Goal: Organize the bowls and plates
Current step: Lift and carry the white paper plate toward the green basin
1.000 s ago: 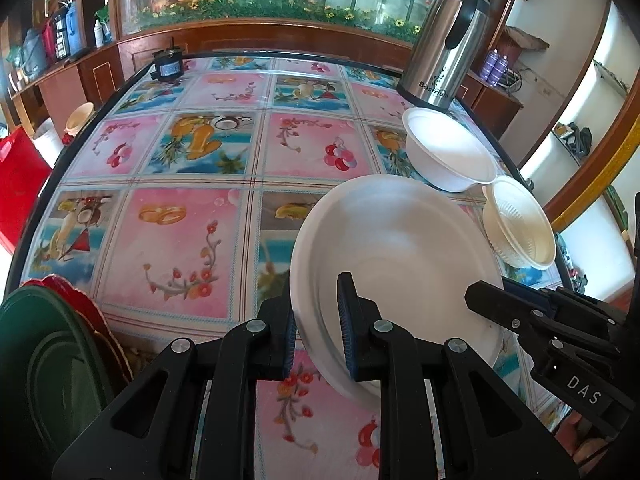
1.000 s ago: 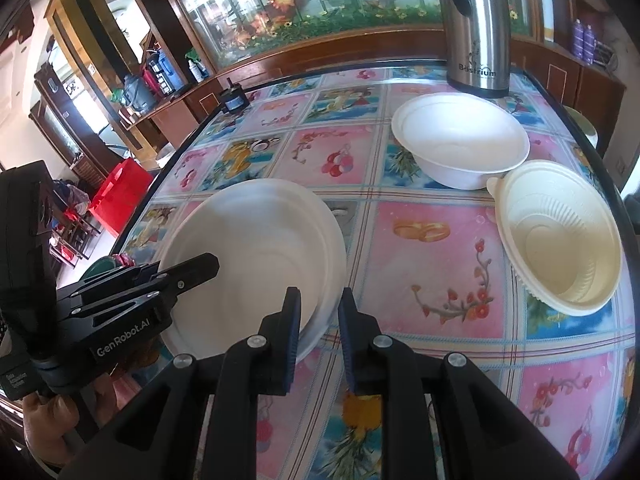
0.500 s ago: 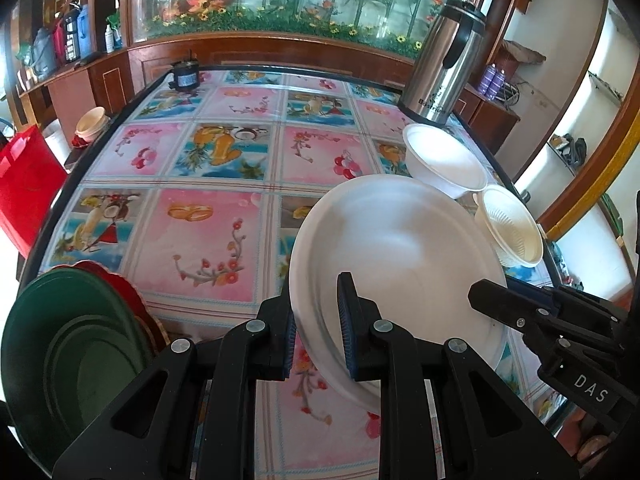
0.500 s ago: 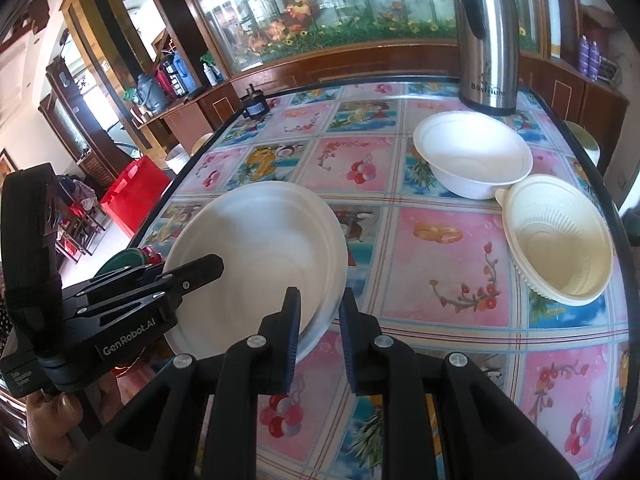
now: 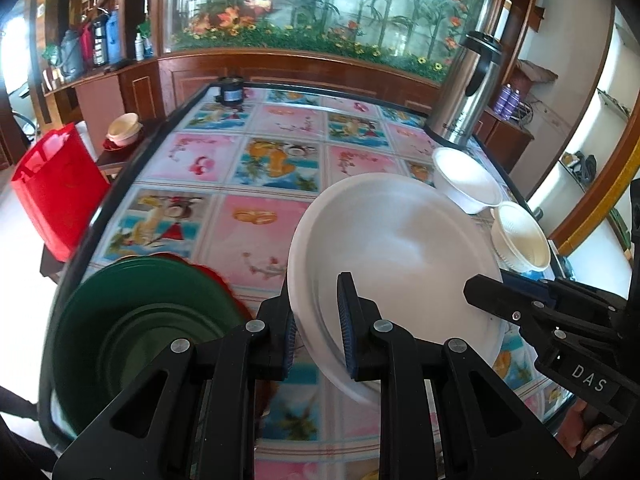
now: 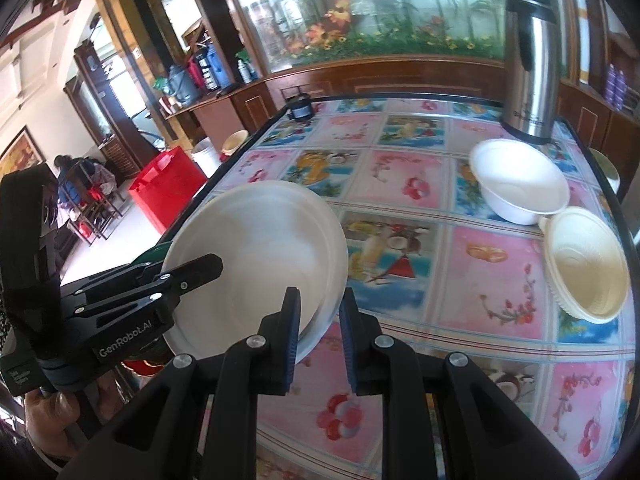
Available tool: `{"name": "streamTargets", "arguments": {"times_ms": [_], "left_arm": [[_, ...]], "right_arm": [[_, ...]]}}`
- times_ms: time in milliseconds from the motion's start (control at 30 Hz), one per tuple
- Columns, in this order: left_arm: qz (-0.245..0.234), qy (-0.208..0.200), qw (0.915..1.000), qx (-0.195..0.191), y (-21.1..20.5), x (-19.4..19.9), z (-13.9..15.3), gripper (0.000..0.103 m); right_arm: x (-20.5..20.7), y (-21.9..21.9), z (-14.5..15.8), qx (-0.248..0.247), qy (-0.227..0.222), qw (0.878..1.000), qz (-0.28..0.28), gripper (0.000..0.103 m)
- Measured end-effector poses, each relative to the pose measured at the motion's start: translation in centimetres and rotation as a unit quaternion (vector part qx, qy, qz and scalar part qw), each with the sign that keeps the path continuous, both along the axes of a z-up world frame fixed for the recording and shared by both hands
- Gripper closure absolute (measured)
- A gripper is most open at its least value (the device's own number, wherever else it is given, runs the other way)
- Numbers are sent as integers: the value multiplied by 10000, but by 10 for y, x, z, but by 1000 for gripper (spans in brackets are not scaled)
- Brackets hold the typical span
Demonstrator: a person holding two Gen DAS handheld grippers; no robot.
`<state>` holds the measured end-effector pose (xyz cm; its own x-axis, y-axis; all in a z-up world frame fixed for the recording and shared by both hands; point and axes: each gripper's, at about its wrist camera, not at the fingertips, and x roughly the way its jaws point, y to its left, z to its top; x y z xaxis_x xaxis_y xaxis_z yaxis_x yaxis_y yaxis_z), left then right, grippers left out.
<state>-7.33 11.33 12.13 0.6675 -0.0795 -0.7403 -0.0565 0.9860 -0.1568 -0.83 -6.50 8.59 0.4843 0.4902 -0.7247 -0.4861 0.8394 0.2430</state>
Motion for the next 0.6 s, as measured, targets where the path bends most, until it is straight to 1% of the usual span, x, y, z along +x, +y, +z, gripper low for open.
{"name": "streamTargets", "arguments": {"times_ms": [367, 467, 600], "left_arm": [[528, -36, 9986, 25, 66, -34, 4, 85], [714, -13, 9974, 100, 86, -44, 0, 85], [911, 104, 9958, 24, 110, -53, -11, 85]], "right_arm": [[-14, 67, 4, -45, -76, 9979, 649, 82], [-18, 87, 1, -67, -53, 9963, 850, 81], [-22, 117, -9, -222, 13, 9935, 1119, 81]]}}
